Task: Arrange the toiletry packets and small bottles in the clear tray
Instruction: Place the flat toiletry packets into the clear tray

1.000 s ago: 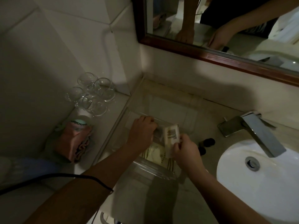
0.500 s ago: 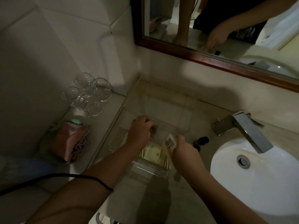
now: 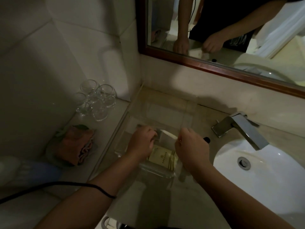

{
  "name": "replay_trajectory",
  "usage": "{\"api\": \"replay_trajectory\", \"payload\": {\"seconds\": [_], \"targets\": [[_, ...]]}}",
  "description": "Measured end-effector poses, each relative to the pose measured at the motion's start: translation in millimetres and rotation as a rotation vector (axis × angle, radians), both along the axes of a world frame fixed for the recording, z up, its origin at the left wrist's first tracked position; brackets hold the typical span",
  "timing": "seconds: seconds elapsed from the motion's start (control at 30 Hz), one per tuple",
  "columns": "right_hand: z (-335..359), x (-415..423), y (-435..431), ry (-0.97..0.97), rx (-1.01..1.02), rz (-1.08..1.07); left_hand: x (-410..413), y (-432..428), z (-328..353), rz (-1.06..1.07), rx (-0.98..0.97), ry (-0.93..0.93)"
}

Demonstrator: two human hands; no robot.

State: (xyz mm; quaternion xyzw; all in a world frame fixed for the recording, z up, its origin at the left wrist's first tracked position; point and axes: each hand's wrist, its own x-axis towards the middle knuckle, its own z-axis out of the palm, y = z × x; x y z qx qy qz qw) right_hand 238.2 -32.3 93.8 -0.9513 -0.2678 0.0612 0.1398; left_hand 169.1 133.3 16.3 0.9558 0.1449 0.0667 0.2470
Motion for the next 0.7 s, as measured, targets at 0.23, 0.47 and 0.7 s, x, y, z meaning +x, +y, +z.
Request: {"api": "replay_trajectory", "payload": {"seconds": [0.23, 0.47, 0.7], "targets": [[-30, -12, -5, -0.036, -0.131, 0.151, -7, 9, -9, -0.035, 0.176, 0.316], [-40, -24, 0, -0.001, -0.152, 0.054, -10, 15, -7, -0.037, 0.123, 0.308], [-33, -31, 0, -0.015, 0.04, -0.047, -14, 19, -15, -0.115, 0.017, 0.402]]}}
